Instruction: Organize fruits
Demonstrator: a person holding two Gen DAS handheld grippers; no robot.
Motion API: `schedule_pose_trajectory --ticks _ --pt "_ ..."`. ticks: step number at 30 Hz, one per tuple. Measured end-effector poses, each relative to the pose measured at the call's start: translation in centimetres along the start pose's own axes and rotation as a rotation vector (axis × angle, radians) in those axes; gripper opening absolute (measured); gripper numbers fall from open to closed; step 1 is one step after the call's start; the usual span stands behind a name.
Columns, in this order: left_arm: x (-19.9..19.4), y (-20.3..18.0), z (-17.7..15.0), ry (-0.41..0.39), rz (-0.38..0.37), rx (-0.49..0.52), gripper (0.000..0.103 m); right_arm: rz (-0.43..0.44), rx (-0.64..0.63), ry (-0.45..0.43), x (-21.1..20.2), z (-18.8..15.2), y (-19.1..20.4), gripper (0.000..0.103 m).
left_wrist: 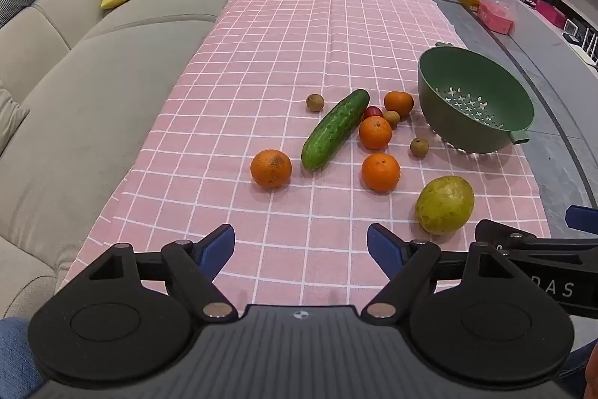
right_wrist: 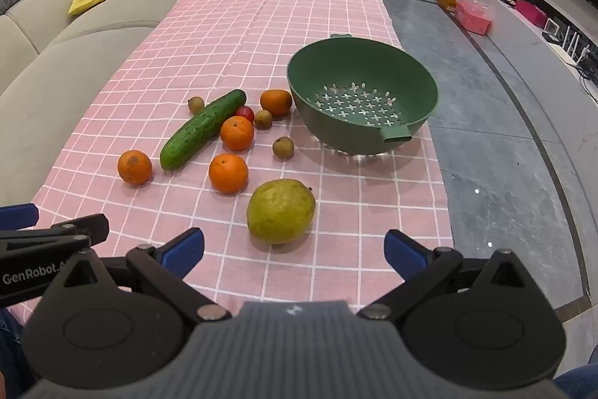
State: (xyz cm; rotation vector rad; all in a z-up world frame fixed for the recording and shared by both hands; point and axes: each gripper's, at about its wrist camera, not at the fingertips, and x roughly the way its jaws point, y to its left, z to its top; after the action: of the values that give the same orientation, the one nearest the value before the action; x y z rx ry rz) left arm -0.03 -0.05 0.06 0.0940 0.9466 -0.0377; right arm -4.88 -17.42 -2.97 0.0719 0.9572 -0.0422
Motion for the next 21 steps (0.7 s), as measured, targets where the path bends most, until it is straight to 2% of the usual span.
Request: schedule_pose_trajectory --ticks 4,5,21 --pt "-0.22 -0.28 0.00 -0.017 0.013 0.011 0.093 0.004 0.005 -0.001 0.09 0.01 0.05 0.098" --pt "-0.01 0.06 -0.09 0.013 -0.011 -0.009 0.093 0.004 0.006 -0.002 0.10 0.02 0.07 0.098" --pt "-0.02 0.09 -0.07 0.011 -0.007 -0.006 0.091 0.008 0.007 0.002 0.13 -0.09 0.00 0.098"
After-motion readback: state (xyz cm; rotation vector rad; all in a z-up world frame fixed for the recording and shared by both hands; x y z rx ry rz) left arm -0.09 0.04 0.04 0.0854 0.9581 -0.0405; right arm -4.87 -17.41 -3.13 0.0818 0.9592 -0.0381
